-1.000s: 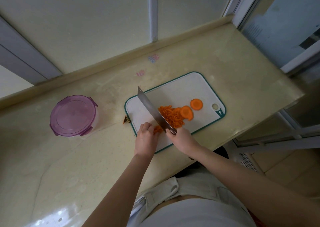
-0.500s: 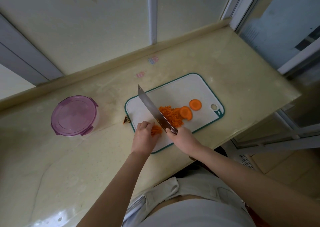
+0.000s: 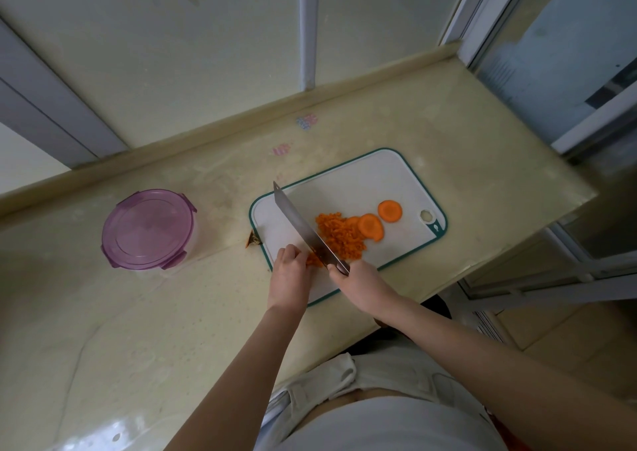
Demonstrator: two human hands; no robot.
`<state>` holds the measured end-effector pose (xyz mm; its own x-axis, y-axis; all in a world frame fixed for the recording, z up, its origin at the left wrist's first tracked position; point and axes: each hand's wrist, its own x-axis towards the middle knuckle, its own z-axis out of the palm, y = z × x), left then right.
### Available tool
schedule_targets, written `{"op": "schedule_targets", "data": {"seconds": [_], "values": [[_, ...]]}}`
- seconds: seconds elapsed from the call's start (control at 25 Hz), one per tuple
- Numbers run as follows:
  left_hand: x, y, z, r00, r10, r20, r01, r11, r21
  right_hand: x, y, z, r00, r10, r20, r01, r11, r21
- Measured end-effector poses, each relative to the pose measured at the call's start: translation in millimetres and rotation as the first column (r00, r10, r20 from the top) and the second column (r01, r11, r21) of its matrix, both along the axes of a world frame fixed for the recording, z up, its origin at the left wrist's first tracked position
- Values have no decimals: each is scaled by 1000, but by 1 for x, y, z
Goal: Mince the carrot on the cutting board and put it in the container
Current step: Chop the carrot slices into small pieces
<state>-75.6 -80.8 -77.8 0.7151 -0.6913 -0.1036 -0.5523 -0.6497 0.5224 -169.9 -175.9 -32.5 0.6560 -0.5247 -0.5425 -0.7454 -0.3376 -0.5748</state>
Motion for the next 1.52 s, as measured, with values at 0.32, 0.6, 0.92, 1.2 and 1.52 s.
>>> {"op": "schedule_targets", "data": {"seconds": [0.32,0.6,0.92,1.2,1.52], "values": [[-4,1,-5,1000,30,0,-29,996,-82,10,8,-4,1000,1,-24,-2,998,-57],[-1,1,-2,1000,6,-6,-6,999,-40,10,-3,-2,997,-42,72,39,998,45],[12,4,6,994,-86,-73,87,996,-3,7,-12,0,993,-102,61,102,995,3],[9,12,1,997,-62,37,60,997,39,-5,-2,3,998,-59,15,58,997,43],[0,12,-8,983,-88,164,80,995,52,-6,6,1,999,-47,-18,47,999,27]]}}
